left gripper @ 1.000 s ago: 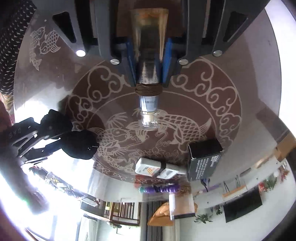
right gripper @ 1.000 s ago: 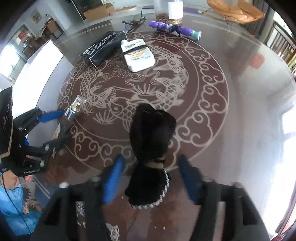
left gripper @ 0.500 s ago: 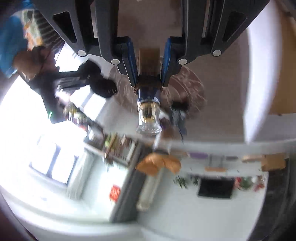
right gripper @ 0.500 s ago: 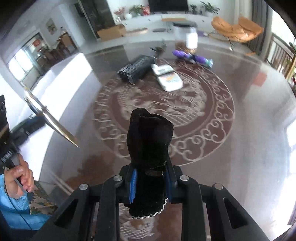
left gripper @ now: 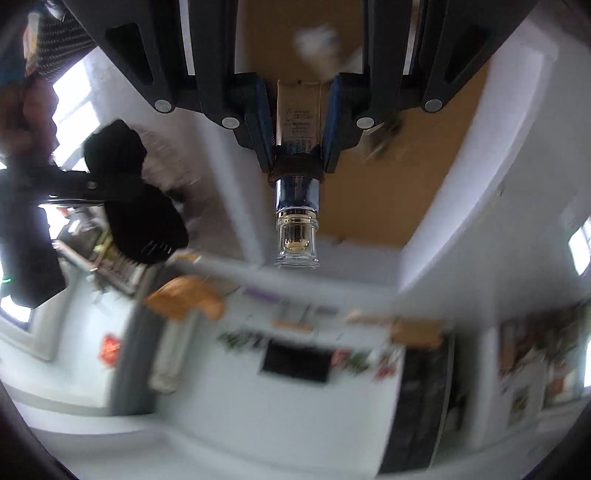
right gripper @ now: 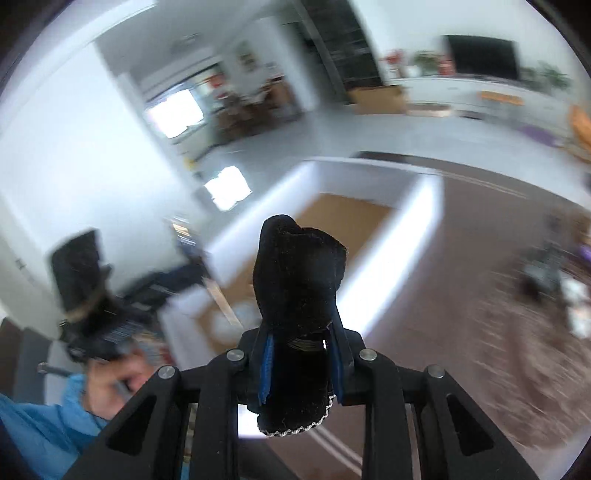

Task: Organize objects
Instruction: 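Carry the gold tube and black glove to the bin with both grippers, then release the tube and glove into the bin and return both grippers to the table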

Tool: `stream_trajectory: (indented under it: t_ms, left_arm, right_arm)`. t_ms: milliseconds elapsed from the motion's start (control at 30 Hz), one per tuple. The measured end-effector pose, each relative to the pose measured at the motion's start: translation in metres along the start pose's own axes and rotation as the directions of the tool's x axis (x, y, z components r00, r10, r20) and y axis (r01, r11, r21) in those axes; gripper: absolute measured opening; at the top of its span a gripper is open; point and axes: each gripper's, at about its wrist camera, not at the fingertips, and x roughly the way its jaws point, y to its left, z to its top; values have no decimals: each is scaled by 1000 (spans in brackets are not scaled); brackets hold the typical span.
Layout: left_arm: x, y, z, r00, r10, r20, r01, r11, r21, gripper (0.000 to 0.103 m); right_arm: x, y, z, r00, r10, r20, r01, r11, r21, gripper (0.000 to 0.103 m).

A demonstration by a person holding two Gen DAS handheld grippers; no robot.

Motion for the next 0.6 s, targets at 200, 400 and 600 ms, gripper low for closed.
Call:
stream_trajectory:
  t_ms: [200, 400, 600]
  left_arm:
    - [40, 51, -12, 968, 194, -162, -212, 973, -97, 95]
    - [30, 41, -9, 981, 174, -83, -183, 977, -111, 95]
    - [43, -32, -1, 997, -71, -23, 69, 994, -86, 95]
  right_arm:
    - [103, 33, 3, 990, 24, -136, -22, 1000, 18, 60]
    - [75, 10, -15, 998, -29, -57, 32, 999, 42, 79]
    - [9, -69, -85, 915, -399, 58, 396, 916, 59, 89]
